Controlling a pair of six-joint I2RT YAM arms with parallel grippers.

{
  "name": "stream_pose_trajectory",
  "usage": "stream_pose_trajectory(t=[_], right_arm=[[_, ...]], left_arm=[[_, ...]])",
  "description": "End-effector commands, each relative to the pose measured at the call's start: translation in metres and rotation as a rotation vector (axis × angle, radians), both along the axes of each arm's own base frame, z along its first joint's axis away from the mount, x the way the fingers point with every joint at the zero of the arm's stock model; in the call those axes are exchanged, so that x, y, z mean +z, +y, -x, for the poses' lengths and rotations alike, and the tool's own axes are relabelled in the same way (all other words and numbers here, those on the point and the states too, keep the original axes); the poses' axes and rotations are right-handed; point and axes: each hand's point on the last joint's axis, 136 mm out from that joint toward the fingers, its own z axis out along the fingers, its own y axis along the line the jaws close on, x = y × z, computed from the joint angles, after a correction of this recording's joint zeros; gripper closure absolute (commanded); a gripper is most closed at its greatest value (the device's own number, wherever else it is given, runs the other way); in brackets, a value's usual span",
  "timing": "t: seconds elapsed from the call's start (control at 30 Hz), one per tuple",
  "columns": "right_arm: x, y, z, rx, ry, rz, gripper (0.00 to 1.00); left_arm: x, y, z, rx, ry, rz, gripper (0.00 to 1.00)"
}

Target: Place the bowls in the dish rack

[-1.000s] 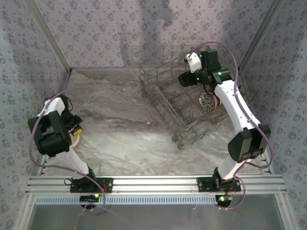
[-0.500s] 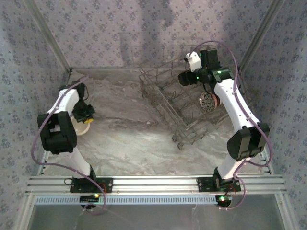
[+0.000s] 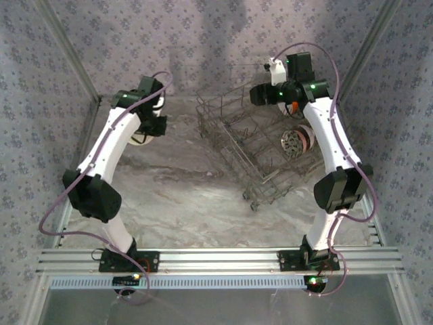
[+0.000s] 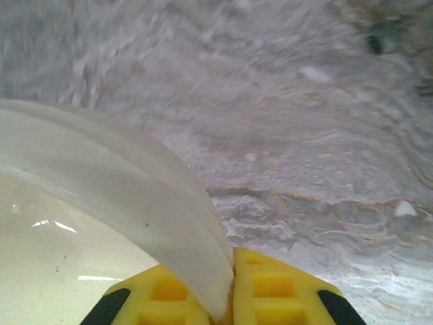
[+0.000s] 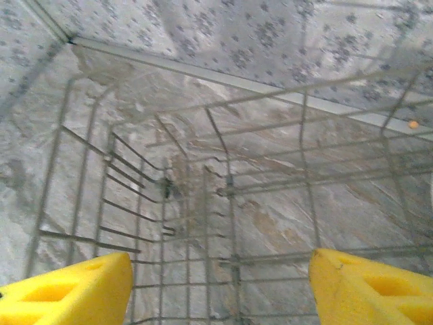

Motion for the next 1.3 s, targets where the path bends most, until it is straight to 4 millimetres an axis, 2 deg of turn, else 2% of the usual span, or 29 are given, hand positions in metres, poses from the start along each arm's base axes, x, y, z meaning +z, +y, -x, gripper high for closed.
stream_pose_trajectory(t=[0.0,0.17,0.3,0.4,0.6,0.77,0.93,1.07,1.27], right_arm=[[0.011,0.022,0.009,0.055,0.029,-0.043,0.29],[0.026,0.037,0.008,0.089,0.018,-0.067,0.29],[0.030,0.034,0.004,0.059,0.022,-0.057,0.29],[0.031,0.030,0.002,0.038,0.025,-0.052,0.29],[0.032,0.027,0.004,0.002,-0.015,-0.058,0.30],[0.048,0.031,0.012,-0.024,-0.132,-0.065,0.30],[0.067,0.043,0.018,-0.031,-0.251,-0.136,0.30],[0.077,0.065,0.027,0.000,-0.338,-0.182,0.31],[0.090,0.091,0.035,0.010,-0.471,-0.275,0.34]], left_arm=[[0.039,-0.016,0.009,-0.187,-0.088,-0.143,1.00],[0.053,-0.060,0.017,-0.410,-0.140,-0.234,1.00],[0.065,-0.090,0.022,-0.518,-0.179,-0.205,1.00],[0.082,-0.106,0.021,-0.509,-0.213,-0.138,1.00],[0.138,-0.127,-0.007,-0.311,-0.375,0.081,1.00],[0.178,-0.127,-0.039,-0.028,-0.485,0.403,1.00],[0.208,-0.137,-0.061,0.107,-0.540,0.683,1.00],[0.222,-0.146,-0.073,0.191,-0.559,0.840,1.00],[0.228,-0.162,-0.086,0.326,-0.515,1.059,1.00]])
